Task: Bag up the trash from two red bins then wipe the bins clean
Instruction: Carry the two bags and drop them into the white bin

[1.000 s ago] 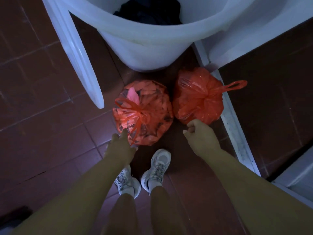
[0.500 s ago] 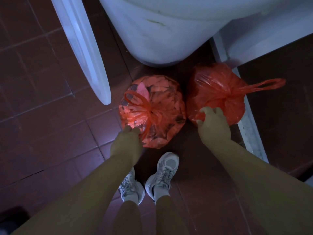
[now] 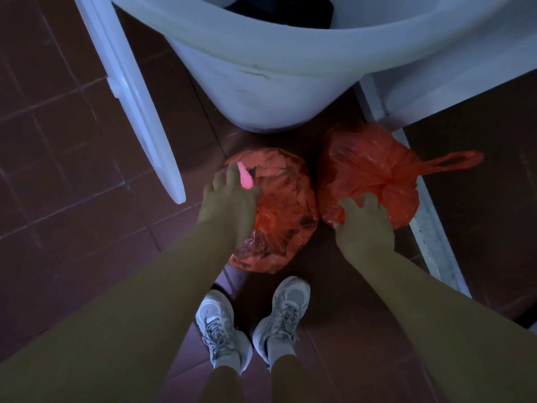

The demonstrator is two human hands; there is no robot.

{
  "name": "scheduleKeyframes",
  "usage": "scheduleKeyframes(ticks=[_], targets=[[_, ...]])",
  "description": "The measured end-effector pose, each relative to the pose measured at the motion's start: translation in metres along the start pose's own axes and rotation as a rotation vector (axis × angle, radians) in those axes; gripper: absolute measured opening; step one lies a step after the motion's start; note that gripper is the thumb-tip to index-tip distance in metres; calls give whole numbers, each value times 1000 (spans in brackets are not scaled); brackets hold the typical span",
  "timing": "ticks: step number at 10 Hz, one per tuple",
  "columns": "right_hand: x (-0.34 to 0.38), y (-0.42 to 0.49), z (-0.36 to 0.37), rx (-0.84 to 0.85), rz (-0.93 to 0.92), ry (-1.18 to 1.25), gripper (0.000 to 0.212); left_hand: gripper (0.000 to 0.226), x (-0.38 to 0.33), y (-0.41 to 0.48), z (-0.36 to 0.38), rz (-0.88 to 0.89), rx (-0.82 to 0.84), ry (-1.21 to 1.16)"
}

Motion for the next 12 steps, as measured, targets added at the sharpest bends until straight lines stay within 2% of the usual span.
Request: scheduleKeyframes(ticks=[2,4,6,7,10,12], targets=[[-15,2,-2,-20,33,63,38,32,-9,1,2,51,41,-93],[-16,-17,-43,-23,53,174,29,29,-21,-15,-3,-57,86,-303],[-28,-41,-101,-150,86,312,24,25,-39,-48,-35,-74,36,-570],[-28,-59,-131,-187,106,353,25,22,-48,-68,-56,-66,-32,-607],[-16,-149,-203,-229,138,432,25,19,-44,-160,-110,-59,-83,-612],[-14,-224,-233,-409,173,506,21,17,-36,-230,-144,-16,-195,-731]])
Point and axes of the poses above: each hand's wrist, its own y-axis towards the middle knuckle, its own z-axis out of the palm, x = y × z, the point moved 5 cm from there along y, towards the middle knuckle, and after that the axes turned 6 degrees about y, right-handed, at the moved point
